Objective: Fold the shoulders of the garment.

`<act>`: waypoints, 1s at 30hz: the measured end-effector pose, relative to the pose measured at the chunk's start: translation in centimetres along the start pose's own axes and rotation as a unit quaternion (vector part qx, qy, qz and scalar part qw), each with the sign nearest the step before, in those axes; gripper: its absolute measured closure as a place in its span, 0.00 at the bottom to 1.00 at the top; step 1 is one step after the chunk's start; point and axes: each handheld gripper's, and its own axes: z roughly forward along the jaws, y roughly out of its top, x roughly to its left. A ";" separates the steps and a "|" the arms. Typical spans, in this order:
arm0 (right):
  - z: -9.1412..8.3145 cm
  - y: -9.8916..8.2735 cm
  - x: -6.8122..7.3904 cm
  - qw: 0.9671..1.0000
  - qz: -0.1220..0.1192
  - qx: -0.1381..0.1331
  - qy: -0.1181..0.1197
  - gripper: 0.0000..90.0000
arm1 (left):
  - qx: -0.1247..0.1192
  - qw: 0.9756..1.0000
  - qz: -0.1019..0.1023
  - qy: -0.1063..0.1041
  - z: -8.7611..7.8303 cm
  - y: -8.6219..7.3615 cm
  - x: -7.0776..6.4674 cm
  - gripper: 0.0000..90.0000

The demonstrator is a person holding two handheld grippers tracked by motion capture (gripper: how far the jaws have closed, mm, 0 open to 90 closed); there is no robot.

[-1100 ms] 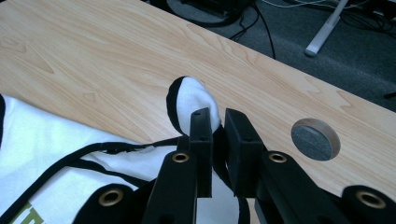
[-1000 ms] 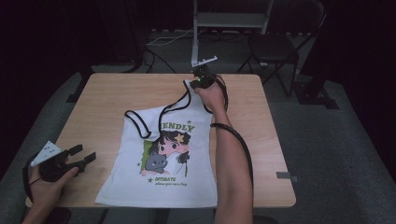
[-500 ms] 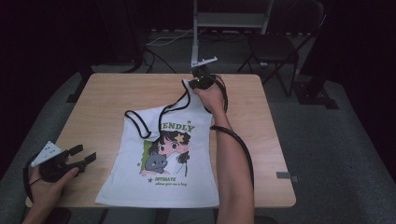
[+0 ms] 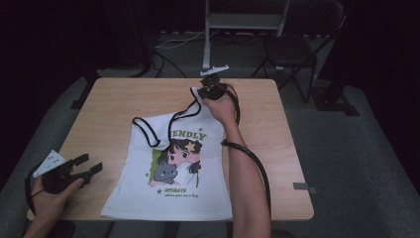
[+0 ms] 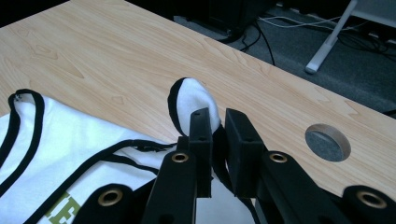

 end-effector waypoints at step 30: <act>-1.3 -1.9 2.2 1.000 -0.002 -0.015 0.007 0.91 | 0.002 1.000 0.009 0.009 -0.1 -0.1 -0.1 0.33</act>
